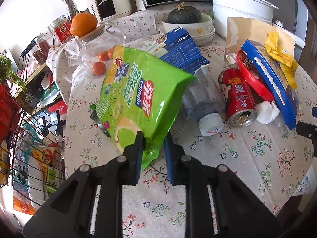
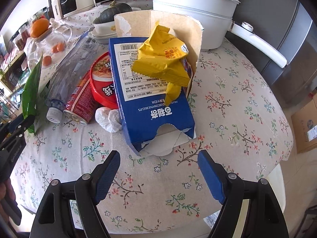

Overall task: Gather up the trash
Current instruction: 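Grasp the green chip bag with the left gripper while the right gripper grasps the blue nut box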

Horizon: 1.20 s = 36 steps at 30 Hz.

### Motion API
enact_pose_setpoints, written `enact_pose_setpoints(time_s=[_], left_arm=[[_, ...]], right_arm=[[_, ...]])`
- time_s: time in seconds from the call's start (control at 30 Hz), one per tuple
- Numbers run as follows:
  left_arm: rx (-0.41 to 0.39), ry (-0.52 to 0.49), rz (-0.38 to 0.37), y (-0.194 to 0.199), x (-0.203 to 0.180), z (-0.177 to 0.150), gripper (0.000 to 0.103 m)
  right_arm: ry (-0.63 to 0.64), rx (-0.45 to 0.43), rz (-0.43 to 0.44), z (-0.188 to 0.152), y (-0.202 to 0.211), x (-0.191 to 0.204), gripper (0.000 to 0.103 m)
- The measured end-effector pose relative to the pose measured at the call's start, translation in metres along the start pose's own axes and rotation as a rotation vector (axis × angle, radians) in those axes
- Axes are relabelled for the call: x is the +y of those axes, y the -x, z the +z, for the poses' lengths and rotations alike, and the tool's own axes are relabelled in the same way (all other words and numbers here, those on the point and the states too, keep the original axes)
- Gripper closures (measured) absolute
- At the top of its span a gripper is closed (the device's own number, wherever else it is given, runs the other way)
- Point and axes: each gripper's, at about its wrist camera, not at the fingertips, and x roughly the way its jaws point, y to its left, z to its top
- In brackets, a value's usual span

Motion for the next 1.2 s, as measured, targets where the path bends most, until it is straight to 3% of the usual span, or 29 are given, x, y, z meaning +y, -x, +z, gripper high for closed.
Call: enact_pose_setpoints(time_s=[0.33, 0.43, 0.53, 0.57, 0.73, 0.93, 0.97, 1.2], left_arm=[[-0.075, 0.125, -0.104, 0.038, 0.029, 0.007, 0.085], [-0.08, 0.16, -0.148, 0.049, 0.032, 0.008, 0.085], [-0.1, 0.162, -0.183, 0.06, 0.03, 0.009, 0.086], [-0.109, 0.158, -0.19, 0.064, 0.029, 0.009, 0.086], [-0.132, 0.174, -0.228, 0.077, 0.032, 0.01, 0.088], [-0.137, 0.218, -0.276, 0.084, 0.038, 0.012, 0.089], [-0.143, 0.221, -0.276, 0.087, 0.038, 0.012, 0.089], [-0.191, 0.253, -0.292, 0.108, 0.041, 0.012, 0.09]], right_arm=[[0.139, -0.035, -0.161, 0.009, -0.032, 0.04, 0.021], [0.184, -0.046, -0.214, 0.009, -0.04, 0.048, 0.026], [0.235, -0.059, -0.255, 0.007, -0.041, 0.054, 0.053], [0.24, -0.057, -0.248, 0.007, -0.039, 0.054, 0.061], [0.212, -0.102, -0.182, 0.006, -0.014, 0.045, 0.067], [0.132, -0.155, 0.001, 0.008, 0.033, 0.027, 0.072], [0.122, -0.163, 0.034, 0.008, 0.041, 0.025, 0.085], [0.017, -0.206, 0.179, 0.001, 0.07, -0.003, 0.092]])
